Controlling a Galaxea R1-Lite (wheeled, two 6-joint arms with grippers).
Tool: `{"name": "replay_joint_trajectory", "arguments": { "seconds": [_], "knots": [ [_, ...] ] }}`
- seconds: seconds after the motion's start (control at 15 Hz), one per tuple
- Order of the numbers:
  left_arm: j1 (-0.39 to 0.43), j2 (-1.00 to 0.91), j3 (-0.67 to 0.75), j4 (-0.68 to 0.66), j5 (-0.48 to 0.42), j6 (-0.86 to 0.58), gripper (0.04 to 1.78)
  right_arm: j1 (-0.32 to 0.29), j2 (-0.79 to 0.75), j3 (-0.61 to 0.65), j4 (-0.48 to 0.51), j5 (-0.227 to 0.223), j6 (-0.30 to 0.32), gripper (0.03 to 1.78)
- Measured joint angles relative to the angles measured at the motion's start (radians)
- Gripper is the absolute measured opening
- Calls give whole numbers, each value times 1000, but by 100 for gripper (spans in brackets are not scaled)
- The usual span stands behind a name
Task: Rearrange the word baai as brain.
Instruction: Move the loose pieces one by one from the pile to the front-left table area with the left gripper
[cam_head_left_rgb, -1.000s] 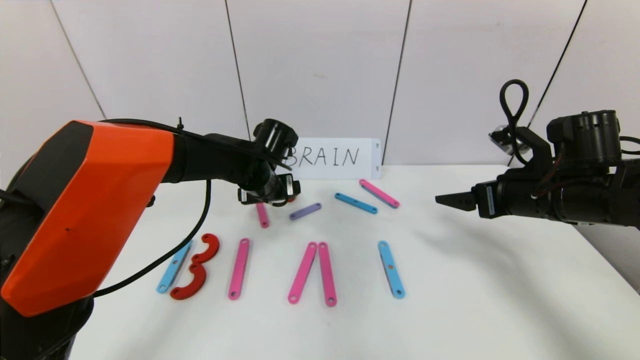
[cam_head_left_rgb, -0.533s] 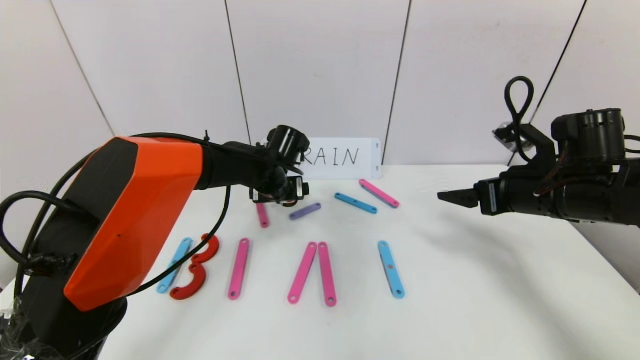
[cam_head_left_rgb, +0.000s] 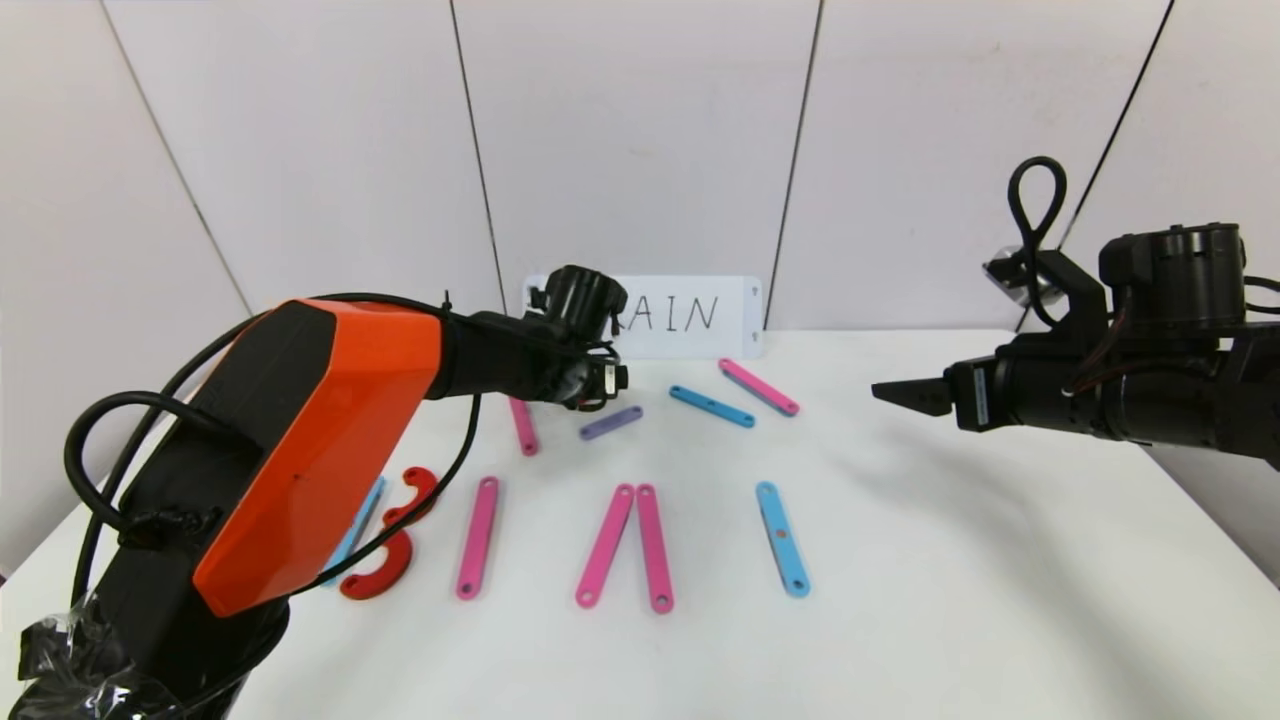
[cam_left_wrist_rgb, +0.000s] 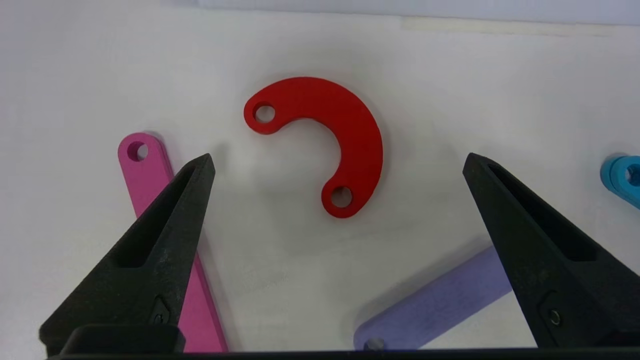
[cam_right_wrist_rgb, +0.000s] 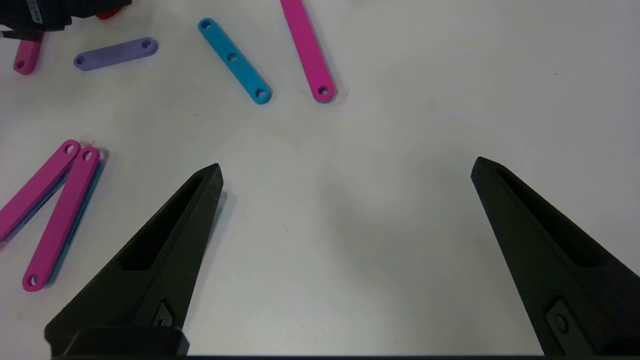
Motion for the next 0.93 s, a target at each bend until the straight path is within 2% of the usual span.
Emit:
{"name": "replay_joint_trajectory", "arguments": {
  "seconds": [0.13, 0.93],
  "knots": [
    [-1, 16, 0, -34, 14, 10, 174, 0, 1, 0, 0, 0, 0, 174],
    [-1, 44, -1, -39, 16, 10, 174, 1, 11, 2, 0, 0, -1, 174]
  ]
}}
